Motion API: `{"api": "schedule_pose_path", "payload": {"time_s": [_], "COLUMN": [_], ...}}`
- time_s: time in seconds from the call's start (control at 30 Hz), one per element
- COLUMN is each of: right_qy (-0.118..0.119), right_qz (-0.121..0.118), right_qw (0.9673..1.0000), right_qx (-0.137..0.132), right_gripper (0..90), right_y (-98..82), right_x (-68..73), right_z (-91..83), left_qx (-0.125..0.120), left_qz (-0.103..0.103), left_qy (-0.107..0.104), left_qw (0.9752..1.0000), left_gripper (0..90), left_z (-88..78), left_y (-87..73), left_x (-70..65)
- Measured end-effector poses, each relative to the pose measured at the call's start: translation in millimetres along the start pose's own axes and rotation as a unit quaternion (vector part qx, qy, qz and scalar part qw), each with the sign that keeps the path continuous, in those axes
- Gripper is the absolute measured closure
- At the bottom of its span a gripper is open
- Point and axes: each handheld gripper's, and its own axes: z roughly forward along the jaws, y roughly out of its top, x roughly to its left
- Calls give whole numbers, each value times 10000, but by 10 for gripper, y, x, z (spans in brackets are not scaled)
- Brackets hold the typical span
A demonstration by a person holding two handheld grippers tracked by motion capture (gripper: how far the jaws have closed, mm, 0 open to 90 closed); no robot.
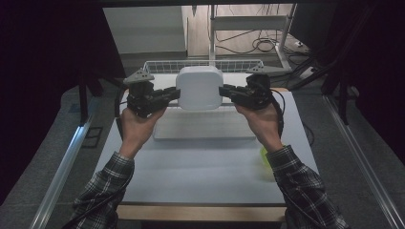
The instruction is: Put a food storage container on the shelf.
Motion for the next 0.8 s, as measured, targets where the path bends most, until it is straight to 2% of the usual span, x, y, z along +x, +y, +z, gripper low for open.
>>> {"api": "schedule_pose_path", "payload": {"time_s": [0.17, 0.4, 0.67, 0.8], "right_qy": [-57, -138, -209, -231], "right_qz": [136, 200, 168, 141], "right_qw": [9999, 9997, 9996, 9996], "right_qx": [52, 67, 80, 103], "right_gripper": [780, 773, 708, 681], "right_y": [32, 42, 57, 59], "right_x": [-93, -163, -202, -223], "right_z": [75, 144, 211, 249], "left_qx": [29, 53, 9, -22], "left_qz": [-37, -92, -207, -190], "left_qy": [-26, -58, -188, -207], "left_qw": [10000, 9999, 9996, 9996], "left_gripper": [770, 755, 705, 672], "left_z": [113, 228, 298, 321], "left_y": [28, 5, 0, 20], "left_x": [87, 158, 204, 223]}}
